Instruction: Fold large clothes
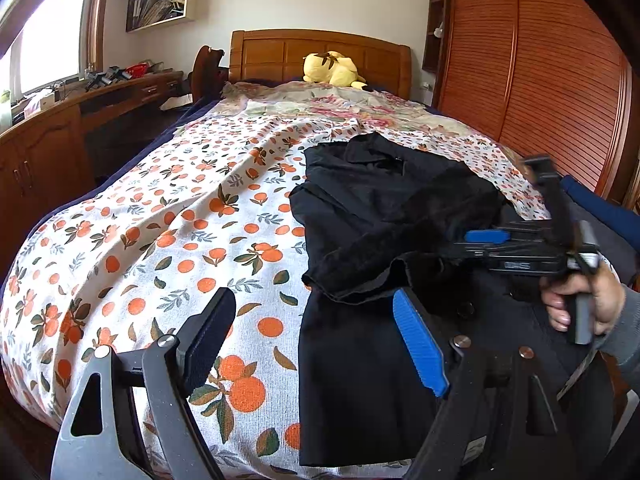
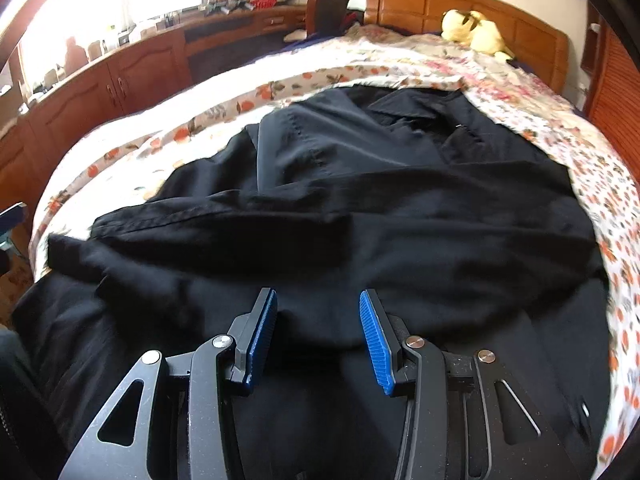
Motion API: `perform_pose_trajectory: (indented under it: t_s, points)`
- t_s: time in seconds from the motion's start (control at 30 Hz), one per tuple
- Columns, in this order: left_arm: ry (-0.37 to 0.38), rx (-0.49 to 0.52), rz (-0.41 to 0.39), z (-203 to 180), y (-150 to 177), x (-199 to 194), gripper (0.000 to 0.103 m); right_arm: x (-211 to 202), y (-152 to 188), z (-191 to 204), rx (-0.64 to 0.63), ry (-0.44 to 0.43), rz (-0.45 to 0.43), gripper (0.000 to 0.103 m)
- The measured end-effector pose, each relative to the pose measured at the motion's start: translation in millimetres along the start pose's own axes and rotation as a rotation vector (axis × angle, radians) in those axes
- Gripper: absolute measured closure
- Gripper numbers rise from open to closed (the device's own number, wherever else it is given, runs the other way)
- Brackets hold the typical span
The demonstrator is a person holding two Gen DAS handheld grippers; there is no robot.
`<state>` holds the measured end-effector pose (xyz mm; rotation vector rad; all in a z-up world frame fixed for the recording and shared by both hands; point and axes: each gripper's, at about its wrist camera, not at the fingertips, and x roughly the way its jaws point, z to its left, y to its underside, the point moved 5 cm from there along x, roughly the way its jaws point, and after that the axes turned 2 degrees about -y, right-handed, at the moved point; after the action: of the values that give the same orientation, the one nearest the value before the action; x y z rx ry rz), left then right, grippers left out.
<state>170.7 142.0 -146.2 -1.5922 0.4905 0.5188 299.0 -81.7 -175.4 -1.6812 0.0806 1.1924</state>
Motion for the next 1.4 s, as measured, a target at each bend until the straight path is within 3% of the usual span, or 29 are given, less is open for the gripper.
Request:
perform_pose_trajectory:
  t_s: [0.23,0.47,0.83,1.03,1.27,1.4]
  points:
    - [-0.011,0.023,0.012,-5,1,3,0.021,-68,57,-26,0.051,0.051,-0.073,0.058]
    - [-0.019,0.048,0.028,-15,4,10,0.021,-104,107,-61,0.117,0.153,-0.060,0.058]
    - [-0.029,0.082,0.065,-28,9,24,0.021,-139,145,-95,0.195,0.248,-0.042,0.055]
    - [-0.018,0.087,0.074,-32,11,22,0.021,-143,154,-107,0.239,0.247,-0.016,0.050]
    - [-0.007,0.105,0.083,-37,24,5,0.037,-147,163,-113,0.268,0.228,-0.017,0.046]
    - [-0.014,0.105,0.113,-37,38,5,0.040,-148,166,-114,0.280,0.222,-0.024,0.044]
